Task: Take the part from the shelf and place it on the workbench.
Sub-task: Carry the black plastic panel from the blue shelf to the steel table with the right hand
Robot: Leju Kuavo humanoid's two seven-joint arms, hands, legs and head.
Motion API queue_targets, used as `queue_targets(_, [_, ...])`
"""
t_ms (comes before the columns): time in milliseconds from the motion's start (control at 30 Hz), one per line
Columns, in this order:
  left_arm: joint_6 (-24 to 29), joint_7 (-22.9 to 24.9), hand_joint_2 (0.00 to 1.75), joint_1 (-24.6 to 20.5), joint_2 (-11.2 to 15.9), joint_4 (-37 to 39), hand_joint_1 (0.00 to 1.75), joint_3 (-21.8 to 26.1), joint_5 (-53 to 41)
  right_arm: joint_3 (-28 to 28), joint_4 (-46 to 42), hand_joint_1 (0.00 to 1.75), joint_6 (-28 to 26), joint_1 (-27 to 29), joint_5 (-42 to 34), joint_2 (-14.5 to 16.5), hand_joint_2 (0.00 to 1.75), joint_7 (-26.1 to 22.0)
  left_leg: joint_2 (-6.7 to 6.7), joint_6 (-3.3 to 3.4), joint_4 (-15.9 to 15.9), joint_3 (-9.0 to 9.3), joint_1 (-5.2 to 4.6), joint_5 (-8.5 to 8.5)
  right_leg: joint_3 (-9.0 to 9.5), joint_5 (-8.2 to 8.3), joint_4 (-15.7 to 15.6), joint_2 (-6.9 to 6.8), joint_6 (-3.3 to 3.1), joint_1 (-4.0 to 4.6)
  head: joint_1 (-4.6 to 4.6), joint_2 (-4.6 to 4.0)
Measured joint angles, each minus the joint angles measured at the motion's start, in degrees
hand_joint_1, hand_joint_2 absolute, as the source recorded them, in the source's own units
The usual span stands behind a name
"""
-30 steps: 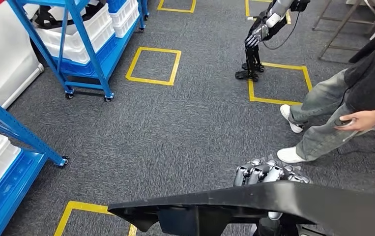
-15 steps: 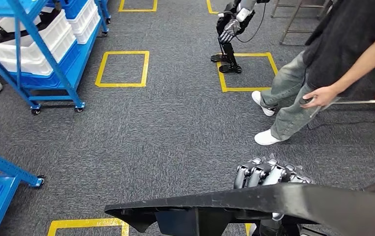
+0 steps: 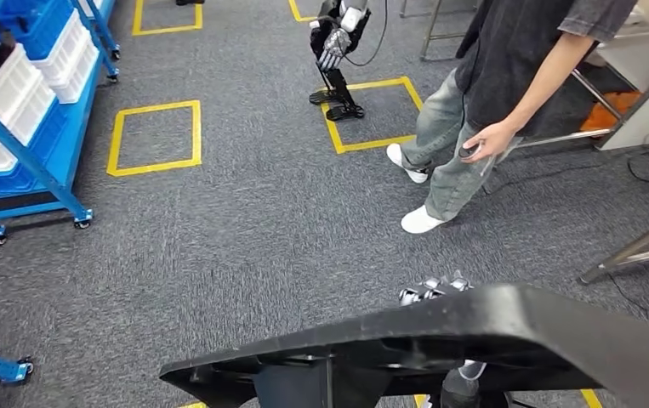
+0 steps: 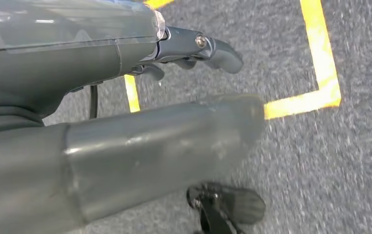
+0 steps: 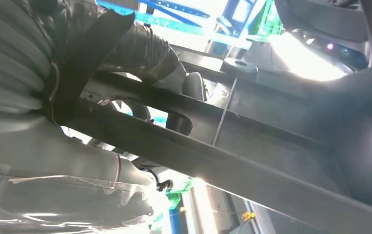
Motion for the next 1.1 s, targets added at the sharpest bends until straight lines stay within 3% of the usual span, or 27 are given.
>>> queue_targets(33, [0.04, -0.13, 0.00, -0.08, -0.04, 0.00, 0.00, -0.01, -0.10, 0.09, -0.02, 1.59, 0.01, 0.10, -0.23, 0.00, 1.75, -0.20, 0.57, 0.38, -0.20, 0.08, 0.03, 0.17, -0.07, 0.08, -0.15, 0.29, 0.31, -0.06, -0.01, 0.00])
queue_targets(100, [-0.43, -0.62, 0.00, -0.28, -0.13, 0.00, 0.00, -0.02, -0.16, 0.21, -0.11, 1.59, 0.03, 0.18, -0.55, 0.00, 1.75, -0.53, 1.80, 1.18, -0.75, 0.34, 0.16, 0.45, -0.78, -0.89, 1.27, -1.63, 0.88, 0.07, 0.02, 0.00])
queue_targets(167, [-1.14, -1.17, 0.00, -0.22, -0.17, 0.00, 0.00, -0.02, -0.14, 0.44, -0.22, 1.59, 0.04, 0.20, -0.66, 0.00, 1.75, -0.69, 3.22, 1.77, -1.00, 0.51, 0.12, 0.43, -3.54, -3.96, 6.83, -4.84, 1.40, 0.07, 0.04, 0.00])
queue_targets(233, [-1.57, -1.60, 0.00, 0.03, -0.17, 0.00, 0.00, -0.02, -0.12, 0.74, -0.27, 1.59, 0.05, 0.27, -0.68, 0.00, 1.75, -0.79, 4.79, 1.96, -0.98, 0.53, -0.02, 0.24, -7.42, -6.83, 13.98, -5.95, 1.80, -0.26, 0.04, 0.00])
queue_targets(267, [-1.73, -1.78, 0.00, 0.08, -0.17, 0.00, 0.00, -0.02, -0.11, 0.89, -0.31, 1.59, 0.09, 0.30, -0.68, 0.00, 1.75, -0.82, 5.58, 1.94, -0.96, 0.57, -0.05, 0.12, -8.51, -7.00, 15.78, -6.11, 1.92, -0.39, 0.04, 0.00])
queue_targets(300, [-1.88, -1.94, 0.00, 0.05, -0.17, 0.00, 0.00, -0.02, -0.10, 1.04, -0.38, 1.59, 0.16, 0.32, -0.65, 0.00, 1.75, -0.83, 6.28, 1.88, -0.95, 0.69, -0.05, -0.02, -8.43, -6.05, 15.37, -6.27, 1.96, -0.48, 0.04, 0.00])
queue_targets(333, [-2.05, -2.06, 0.00, -0.02, -0.17, 0.00, 0.00, -0.02, -0.11, 1.24, -0.49, 1.59, 0.24, 0.31, -0.59, 0.00, 1.75, -0.84, 6.90, 1.78, -0.95, 0.90, -0.05, -0.18, -7.13, -4.19, 12.74, -6.60, 1.93, -0.52, 0.04, 0.00])
queue_targets(400, [-2.36, -2.20, 0.00, -0.15, -0.17, 0.00, 0.00, -0.02, -0.12, 1.70, -0.80, 1.59, 0.34, 0.22, -0.46, 0.00, 1.75, -0.81, 7.98, 1.41, -0.96, 1.48, -0.14, -0.59, -2.90, -0.64, 4.70, -8.45, 1.53, -0.22, 0.03, 0.00])
queue_targets(467, [-2.50, -2.22, 0.00, -0.22, -0.17, 0.00, 0.00, -0.02, -0.13, 2.08, -1.03, 1.59, 0.34, 0.10, -0.41, 0.00, 1.75, -0.78, 8.86, 0.81, -0.95, 1.91, -0.25, -0.99, -0.64, 0.44, 0.25, -9.75, 0.95, 0.32, 0.03, 0.00])
queue_targets(567, [-2.94, -2.34, 0.00, -0.61, -0.20, 0.00, 0.00, -0.02, -0.15, 2.58, -1.17, 1.59, 0.65, 0.04, -0.25, 0.00, 1.75, -0.65, 9.80, -0.17, -0.98, 2.47, -0.22, -1.49, -0.51, 0.34, -0.33, -8.43, 0.15, 0.49, 0.02, 0.00])
queue_targets(633, [-3.64, -2.55, 0.00, -0.81, -0.22, 0.00, 0.00, -0.02, -0.18, 3.10, -1.27, 1.59, 1.05, -0.26, -0.22, 0.01, 1.75, -0.44, 7.71, -0.63, 1.16, 1.76, -0.03, -3.08, -0.05, 0.58, -0.93, -7.43, -0.55, 0.15, 0.01, 0.00])
queue_targets(700, [-4.27, -2.63, 0.00, -0.65, -0.22, 0.00, 0.00, -0.02, -0.27, 3.80, -1.22, 1.59, 1.27, -0.68, -0.43, 0.02, 1.75, -0.18, 4.88, -0.86, 7.83, -1.51, 0.10, -6.45, 0.17, 0.63, -1.14, -6.36, -1.10, 0.07, 0.01, 0.00])
queue_targets(733, [-4.49, -2.56, 0.00, -0.49, -0.22, 0.00, 0.00, -0.02, -0.32, 4.17, -1.11, 1.59, 1.34, -0.80, -0.60, 0.02, 1.75, 0.04, 4.29, -0.95, 11.89, -3.67, 0.11, -8.00, 0.19, 0.59, -1.11, -5.72, -1.24, 0.16, 0.00, 0.00])
queue_targets(767, [-4.65, -2.42, 0.00, -0.35, -0.22, 0.00, 0.00, -0.02, -0.38, 4.54, -0.94, 1.59, 1.45, -0.85, -0.78, 0.02, 1.75, 0.28, 4.06, -1.02, 14.89, -5.41, 0.11, -8.66, 0.27, 0.54, -1.08, -4.99, -1.30, 0.24, 0.01, 0.00])
queue_targets(800, [-4.79, -2.26, 0.00, -0.25, -0.23, 0.00, 0.00, -0.02, -0.44, 4.96, -0.70, 1.59, 1.63, -0.91, -0.94, 0.02, 1.75, 0.56, 3.96, -1.04, 15.96, -6.31, 0.10, -8.14, 0.37, 0.48, -1.03, -4.24, -1.33, 0.30, 0.01, 0.00])
queue_targets(833, [-4.92, -2.11, 0.00, -0.21, -0.24, 0.00, 0.00, -0.02, -0.48, 5.42, -0.45, 1.59, 1.84, -1.00, -1.11, 0.02, 1.75, 0.79, 3.84, -0.99, 14.65, -6.10, 0.10, -6.45, 0.53, 0.39, -0.97, -3.47, -1.31, 0.33, 0.01, 0.00])
queue_targets(867, [-5.08, -2.02, 0.00, -0.21, -0.25, 0.00, 0.00, -0.02, -0.51, 5.94, -0.20, 1.59, 2.04, -1.15, -1.27, 0.02, 1.75, 0.93, 3.39, -0.88, 11.30, -4.89, 0.12, -3.96, 0.71, 0.27, -0.88, -2.72, -1.23, 0.31, 0.01, 0.00])
queue_targets(933, [-5.46, -1.95, 0.00, -0.17, -0.20, 0.00, 0.00, -0.02, -0.45, 6.86, 0.24, 1.59, 2.22, -1.54, -1.57, 0.03, 1.75, 1.07, 0.66, -0.54, 3.49, -1.82, 0.23, -0.22, 0.78, -0.03, -0.54, -1.36, -0.88, 0.25, 0.02, 0.00])
queue_targets(1000, [-5.85, -1.96, 0.00, -0.08, -0.15, 0.00, 0.00, -0.02, -0.30, 7.60, 0.59, 1.59, 2.19, -1.89, -1.93, 0.04, 1.75, 1.35, -1.26, -0.22, -0.12, -0.31, 0.16, 0.50, 0.38, -0.07, -0.33, -0.14, -0.28, 0.02, 0.01, 0.00])
queue_targets(1067, [-6.27, -2.04, 0.00, -0.15, -0.21, 0.01, 0.00, -0.02, -0.19, 8.17, 0.75, 1.59, 1.98, -2.09, -2.41, 0.07, 1.75, 1.70, -0.34, 0.26, -0.62, -0.04, 0.11, 0.50, 0.00, 0.11, -0.44, 1.00, 0.47, -0.15, 0.00, 0.00])
queue_targets(1100, [-6.47, -2.10, 0.00, -0.24, -0.28, 0.01, 0.00, -0.02, -0.16, 8.35, 0.77, 1.59, 1.80, -2.18, -2.63, 0.08, 1.75, 1.80, 0.32, 0.60, -0.88, 0.10, 0.21, 0.63, -0.15, -0.09, -0.18, 0.41, 0.79, -0.07, 0.01, 0.00])
